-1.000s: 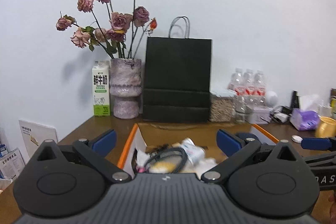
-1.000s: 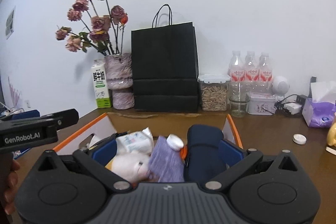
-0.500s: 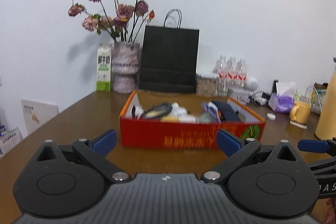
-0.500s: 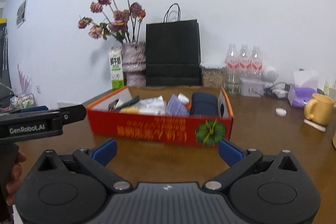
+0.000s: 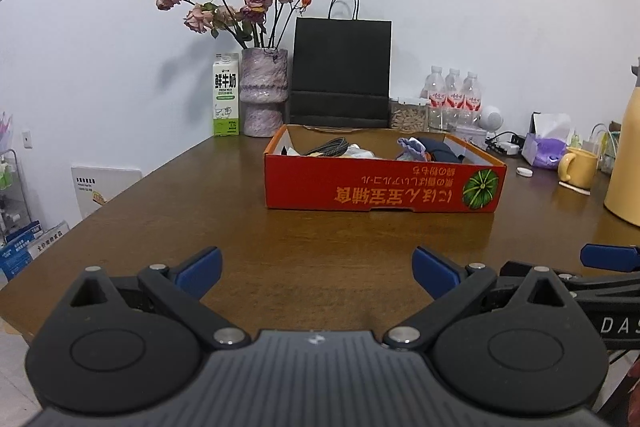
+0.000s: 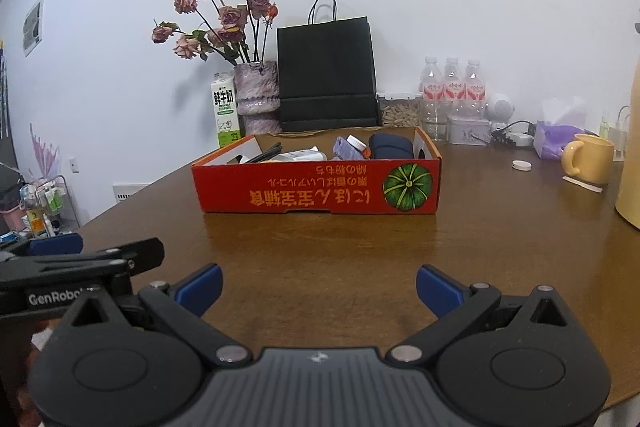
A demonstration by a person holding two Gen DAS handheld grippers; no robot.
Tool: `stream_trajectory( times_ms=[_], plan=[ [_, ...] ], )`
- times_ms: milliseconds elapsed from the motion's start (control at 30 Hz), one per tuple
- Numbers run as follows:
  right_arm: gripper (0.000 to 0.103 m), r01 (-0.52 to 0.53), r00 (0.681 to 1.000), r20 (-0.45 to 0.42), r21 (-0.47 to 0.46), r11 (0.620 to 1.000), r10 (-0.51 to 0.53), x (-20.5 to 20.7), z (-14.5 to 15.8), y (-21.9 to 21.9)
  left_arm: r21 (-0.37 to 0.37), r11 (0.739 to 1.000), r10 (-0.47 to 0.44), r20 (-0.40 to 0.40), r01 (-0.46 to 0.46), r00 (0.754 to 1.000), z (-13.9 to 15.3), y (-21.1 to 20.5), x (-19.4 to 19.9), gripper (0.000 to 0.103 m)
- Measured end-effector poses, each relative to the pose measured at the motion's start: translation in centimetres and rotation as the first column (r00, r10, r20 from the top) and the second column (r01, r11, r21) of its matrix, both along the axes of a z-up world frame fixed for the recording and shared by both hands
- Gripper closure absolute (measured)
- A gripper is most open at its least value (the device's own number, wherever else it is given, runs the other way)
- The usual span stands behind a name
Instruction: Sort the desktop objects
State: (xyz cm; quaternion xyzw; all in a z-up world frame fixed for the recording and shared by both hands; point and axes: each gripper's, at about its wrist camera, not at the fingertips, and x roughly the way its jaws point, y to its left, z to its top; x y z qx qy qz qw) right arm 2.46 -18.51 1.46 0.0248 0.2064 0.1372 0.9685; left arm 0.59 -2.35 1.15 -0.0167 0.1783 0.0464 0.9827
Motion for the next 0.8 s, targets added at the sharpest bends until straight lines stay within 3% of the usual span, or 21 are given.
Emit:
stream_trajectory(
  times_ms=[800],
  plan=[
    [0.000,0.018,0.999,-0.035,0.012,1.000,-0.018,-0.28,-0.60,-0.41,0.024,1.000,0.013,-0.035,-0.012,0.999,-0.21,-0.77,-0.01,0.000]
  ],
)
